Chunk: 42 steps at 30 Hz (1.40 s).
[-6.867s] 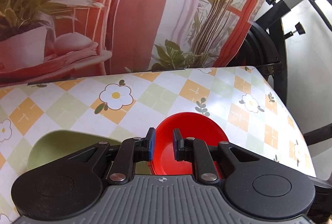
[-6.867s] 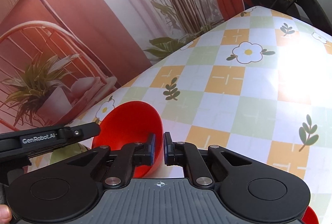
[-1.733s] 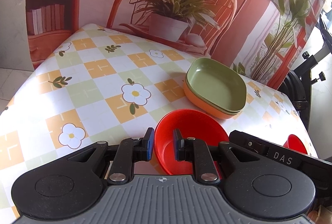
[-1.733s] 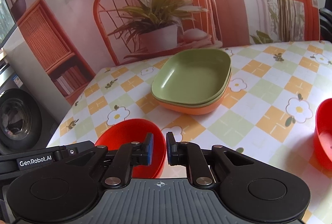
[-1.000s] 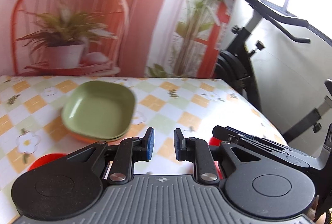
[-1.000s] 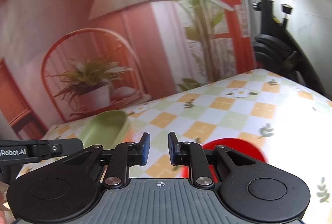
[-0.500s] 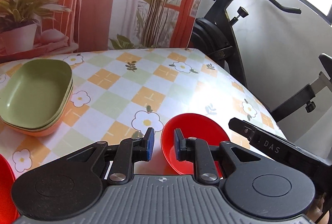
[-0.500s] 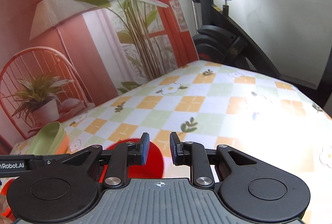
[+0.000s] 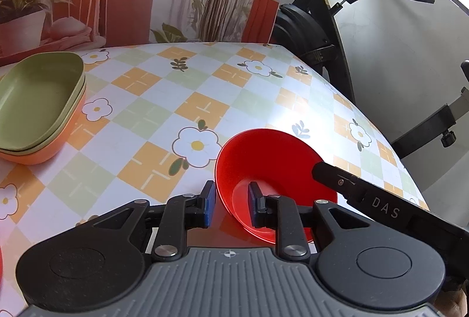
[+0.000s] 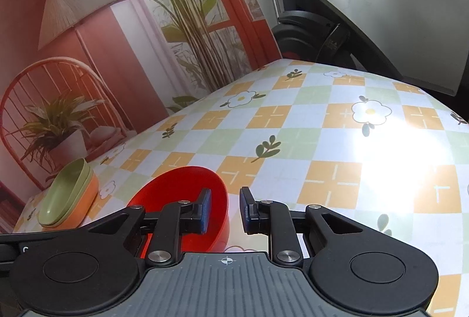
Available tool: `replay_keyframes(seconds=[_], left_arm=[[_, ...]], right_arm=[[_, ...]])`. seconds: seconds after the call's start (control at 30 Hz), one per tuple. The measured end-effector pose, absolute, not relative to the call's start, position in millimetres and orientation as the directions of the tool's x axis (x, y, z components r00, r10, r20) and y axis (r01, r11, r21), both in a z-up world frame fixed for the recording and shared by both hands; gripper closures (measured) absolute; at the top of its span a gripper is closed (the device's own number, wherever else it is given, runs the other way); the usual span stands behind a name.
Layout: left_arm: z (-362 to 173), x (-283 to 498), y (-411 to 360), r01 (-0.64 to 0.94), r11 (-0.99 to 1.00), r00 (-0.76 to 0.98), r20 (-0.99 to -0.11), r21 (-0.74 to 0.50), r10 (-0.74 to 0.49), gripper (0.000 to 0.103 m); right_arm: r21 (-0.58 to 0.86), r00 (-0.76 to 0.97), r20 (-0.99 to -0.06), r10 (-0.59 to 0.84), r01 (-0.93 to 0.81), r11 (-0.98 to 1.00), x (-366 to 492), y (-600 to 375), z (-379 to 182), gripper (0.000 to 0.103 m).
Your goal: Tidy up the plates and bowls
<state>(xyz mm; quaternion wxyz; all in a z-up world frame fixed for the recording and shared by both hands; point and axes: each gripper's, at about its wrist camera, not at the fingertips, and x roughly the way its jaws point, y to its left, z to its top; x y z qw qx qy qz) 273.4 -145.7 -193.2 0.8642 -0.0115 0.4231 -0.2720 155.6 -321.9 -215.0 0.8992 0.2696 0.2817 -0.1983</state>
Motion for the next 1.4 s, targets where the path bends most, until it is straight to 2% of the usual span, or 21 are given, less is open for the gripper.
replay_keyframes(seconds=[0.2,0.33,0.53,1.4], left_arm=[[-199,275,-146,0.443,0.855,0.478,-0.735,-0.270,-0.481,0.078],[-201,276,-145,0.438,0.855,0.477,-0.734,-0.279,-0.484,0.078],[-199,270,-143,0.441,0.853,0.480,-0.730,-0.279,-0.487,0.078],[-153,250,-91,0.324,0.906,0.623,-0.659,-0.273,-0.421,0.078]], right_arm=[[0.381,0.766,-0.617,-0.180,0.491,0.784,159,-319,-216,0.084],[0.380,0.763,-0.620,-0.182,0.495,0.781,158,-319,-217,0.092],[0.380,0.764,-0.619,-0.184,0.495,0.781,158,-318,-217,0.096],[0.353,0.821,-0.560,-0.115,0.361,0.863,182,-268,-173,0.096]])
